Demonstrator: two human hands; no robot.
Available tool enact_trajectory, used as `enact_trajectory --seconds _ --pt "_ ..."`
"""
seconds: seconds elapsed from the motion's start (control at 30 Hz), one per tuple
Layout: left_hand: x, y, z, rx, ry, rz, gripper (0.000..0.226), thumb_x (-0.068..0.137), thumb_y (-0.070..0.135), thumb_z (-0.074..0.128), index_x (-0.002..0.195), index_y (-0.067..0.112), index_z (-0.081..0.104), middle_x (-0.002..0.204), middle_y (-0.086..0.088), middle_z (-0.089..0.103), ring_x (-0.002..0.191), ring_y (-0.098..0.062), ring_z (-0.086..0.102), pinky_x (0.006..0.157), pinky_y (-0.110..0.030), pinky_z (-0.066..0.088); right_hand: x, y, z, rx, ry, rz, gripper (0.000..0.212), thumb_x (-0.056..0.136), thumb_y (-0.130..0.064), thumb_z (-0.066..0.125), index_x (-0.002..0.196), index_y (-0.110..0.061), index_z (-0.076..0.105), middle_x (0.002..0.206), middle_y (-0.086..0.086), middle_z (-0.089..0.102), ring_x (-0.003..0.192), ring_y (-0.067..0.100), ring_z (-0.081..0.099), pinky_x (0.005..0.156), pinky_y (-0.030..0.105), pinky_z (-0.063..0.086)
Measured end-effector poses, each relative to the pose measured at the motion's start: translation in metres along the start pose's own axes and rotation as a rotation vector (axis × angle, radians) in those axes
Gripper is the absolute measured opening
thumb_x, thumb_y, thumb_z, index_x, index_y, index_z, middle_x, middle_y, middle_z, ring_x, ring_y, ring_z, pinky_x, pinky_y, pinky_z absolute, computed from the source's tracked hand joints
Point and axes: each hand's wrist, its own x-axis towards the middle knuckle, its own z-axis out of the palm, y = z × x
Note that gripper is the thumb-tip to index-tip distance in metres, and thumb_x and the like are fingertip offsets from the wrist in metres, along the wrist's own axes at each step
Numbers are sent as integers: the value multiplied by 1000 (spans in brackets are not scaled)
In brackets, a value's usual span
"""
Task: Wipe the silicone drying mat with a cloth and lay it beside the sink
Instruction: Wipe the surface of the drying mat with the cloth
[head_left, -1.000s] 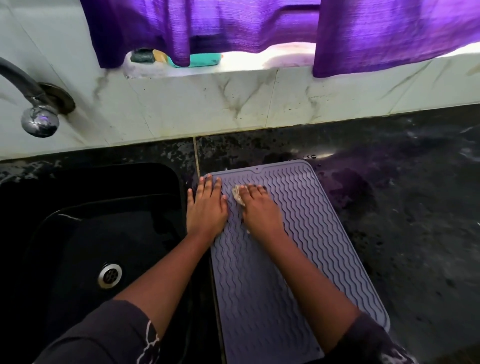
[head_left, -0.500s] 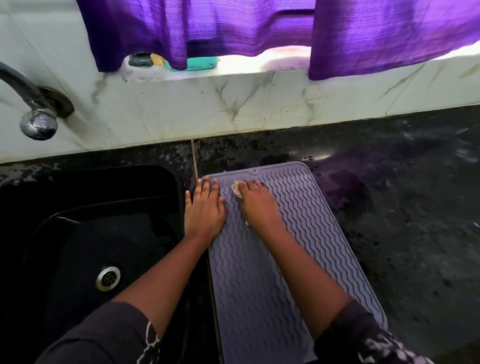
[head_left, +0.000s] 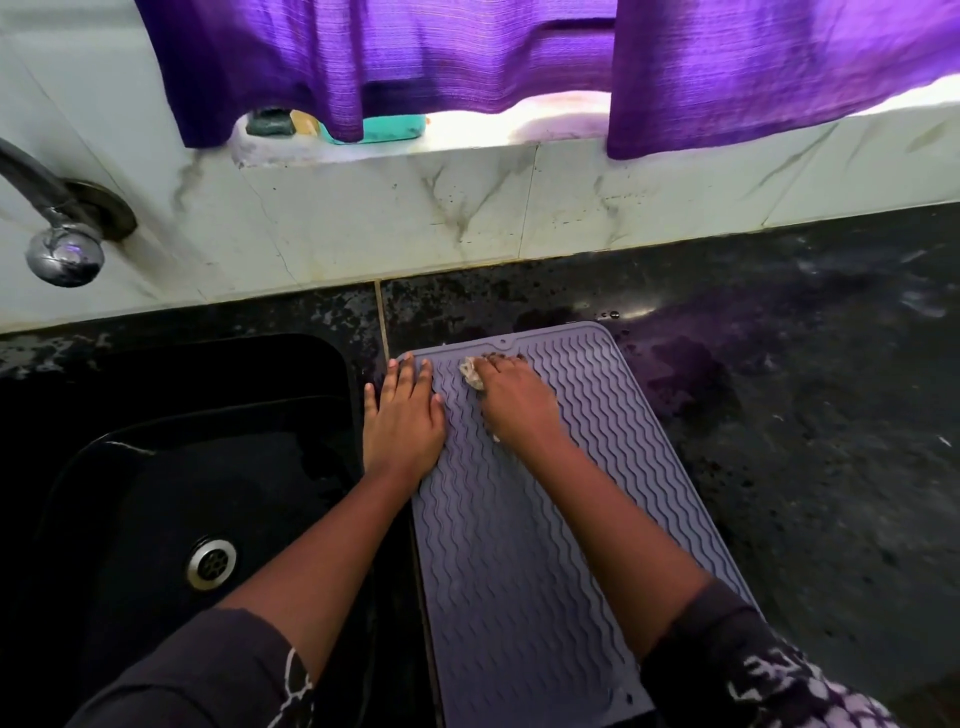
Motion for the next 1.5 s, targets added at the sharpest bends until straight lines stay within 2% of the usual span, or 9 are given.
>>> enact_trajectory --seconds 0.2,0.5,0.67,0.77,0.87,1.13,1.3,1.43,1.5 --pt "-1 0 -1 -9 2 4 53 99 34 24 150 20 18 159 -1 12 146 -18 4 117 -46 1 3 13 -12 61 -31 -65 38 90 -17 50 128 -15 49 122 12 60 109 28 54 89 40 45" --pt "0 0 1 -13 -1 -3 54 98 35 24 149 20 18 159 -1 13 146 -18 5 116 -45 1 -35 -4 9 11 -33 -5 49 95 -20 39 142 -12 27 149 14 32 137 30 27 108 46 31" --pt "0 -1 0 -19 -8 5 54 98 35 23 150 19 18 159 -2 12 146 -18 4 116 -46 0 -39 -2 -9 61 -37 19 32 88 -20 55 120 -16 57 107 7 65 92 22 61 77 33 49" --pt "-1 -1 -1 -14 1 6 53 99 35 23 149 19 19 159 -2 13 146 -18 5 116 -46 1 6 -8 -13 143 85 33 41 93 -17 45 133 -13 45 134 15 51 117 31 51 92 38 42" --pt "0 0 0 -7 -1 0 54 98 35 23 150 20 18 159 -2 13 146 -18 5 116 -46 1 24 -14 2 11 -47 14 48 96 -17 35 144 -14 29 152 12 29 139 30 23 113 43 24" --pt "0 -1 2 -6 6 10 54 97 34 25 149 19 20 159 -3 15 146 -19 6 116 -47 2 -92 -7 19 18 14 -15 49 96 -18 41 143 -15 29 149 11 35 137 29 30 107 43 32" --pt "1 -2 2 -13 11 10 54 97 34 26 149 19 20 158 -3 15 146 -20 7 116 -47 2 -86 -9 -5 94 -9 56 30 93 -20 50 122 -19 56 109 7 64 91 20 61 82 35 54" --pt "1 -2 3 -5 11 8 54 97 33 27 149 19 21 158 -3 16 146 -20 8 115 -48 3 -63 -19 7 51 -10 18 47 96 -18 36 143 -19 30 150 10 32 138 28 27 110 45 30" --pt "1 -2 3 -6 9 6 54 97 33 27 149 19 21 158 -2 16 146 -20 7 115 -48 2 -72 -21 18 40 -26 24 49 97 -19 33 145 -18 24 154 9 25 142 27 18 112 48 26"
